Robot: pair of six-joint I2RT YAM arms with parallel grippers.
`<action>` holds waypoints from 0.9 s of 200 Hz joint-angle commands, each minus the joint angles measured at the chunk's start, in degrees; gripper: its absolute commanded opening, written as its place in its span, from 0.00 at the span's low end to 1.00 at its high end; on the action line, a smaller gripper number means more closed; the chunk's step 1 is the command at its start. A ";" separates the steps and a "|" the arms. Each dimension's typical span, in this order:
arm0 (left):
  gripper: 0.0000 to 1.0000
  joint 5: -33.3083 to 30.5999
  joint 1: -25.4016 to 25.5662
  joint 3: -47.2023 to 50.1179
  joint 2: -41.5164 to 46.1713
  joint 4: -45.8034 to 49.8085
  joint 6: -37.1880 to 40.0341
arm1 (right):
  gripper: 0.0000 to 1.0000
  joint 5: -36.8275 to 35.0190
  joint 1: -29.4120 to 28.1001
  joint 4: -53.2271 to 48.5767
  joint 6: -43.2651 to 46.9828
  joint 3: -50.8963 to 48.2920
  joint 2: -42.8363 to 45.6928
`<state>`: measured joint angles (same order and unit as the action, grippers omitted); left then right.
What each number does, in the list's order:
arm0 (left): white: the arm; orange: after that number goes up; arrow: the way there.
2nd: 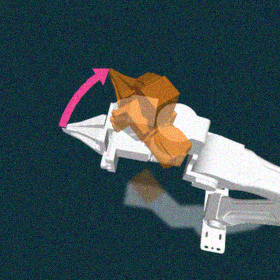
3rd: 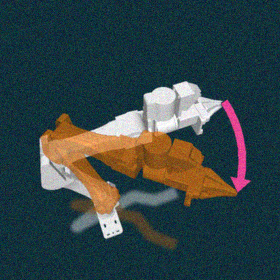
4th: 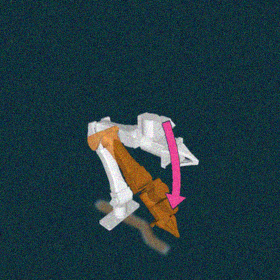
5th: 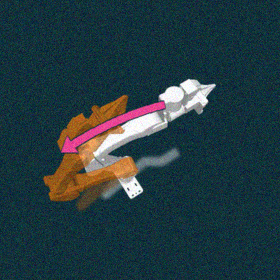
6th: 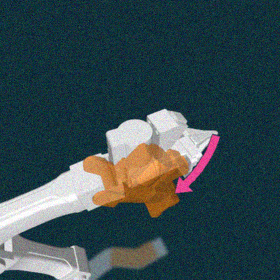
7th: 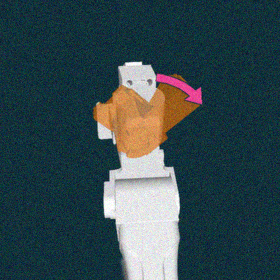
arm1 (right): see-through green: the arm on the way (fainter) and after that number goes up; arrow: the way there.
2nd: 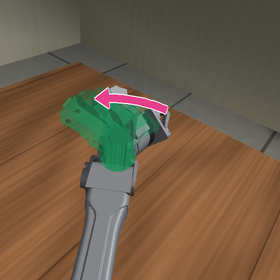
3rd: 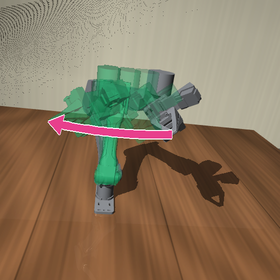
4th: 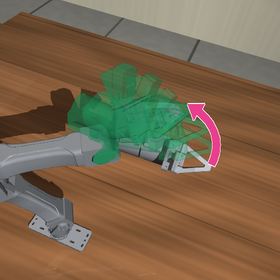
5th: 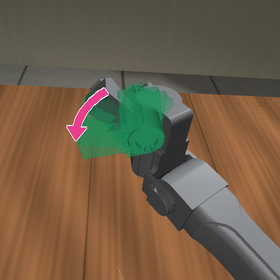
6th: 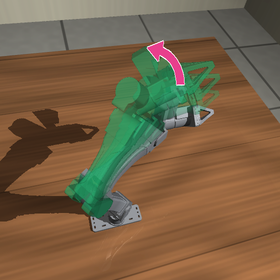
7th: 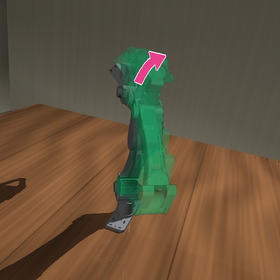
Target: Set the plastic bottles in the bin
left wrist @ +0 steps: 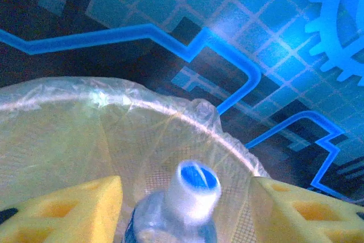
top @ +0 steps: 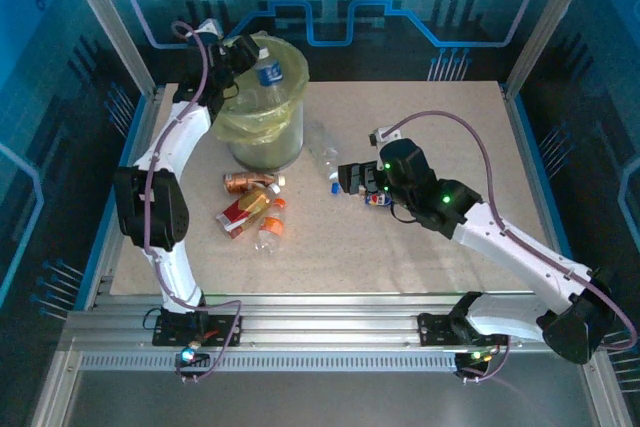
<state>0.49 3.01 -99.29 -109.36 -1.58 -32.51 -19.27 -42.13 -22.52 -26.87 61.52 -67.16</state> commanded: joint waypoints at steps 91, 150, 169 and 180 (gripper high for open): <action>0.99 -1.71 -0.63 0.25 9.28 4.76 6.71 | 0.98 2.18 3.66 -8.66 -3.04 8.39 -7.57; 0.99 2.33 -0.63 13.63 23.67 4.60 5.12 | 0.92 5.64 4.79 -19.26 -1.13 20.90 -22.80; 0.99 4.19 -0.63 19.52 29.21 3.72 4.36 | 0.89 6.62 5.30 -23.27 0.70 27.01 -29.64; 0.99 5.10 -0.63 22.95 32.58 3.14 3.98 | 0.89 7.20 5.37 -24.85 1.83 30.11 -33.59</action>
<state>2.13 2.79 -82.21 -82.50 3.11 -27.09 -14.28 -37.67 -40.03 -27.62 85.08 -93.82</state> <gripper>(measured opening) 0.990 0.895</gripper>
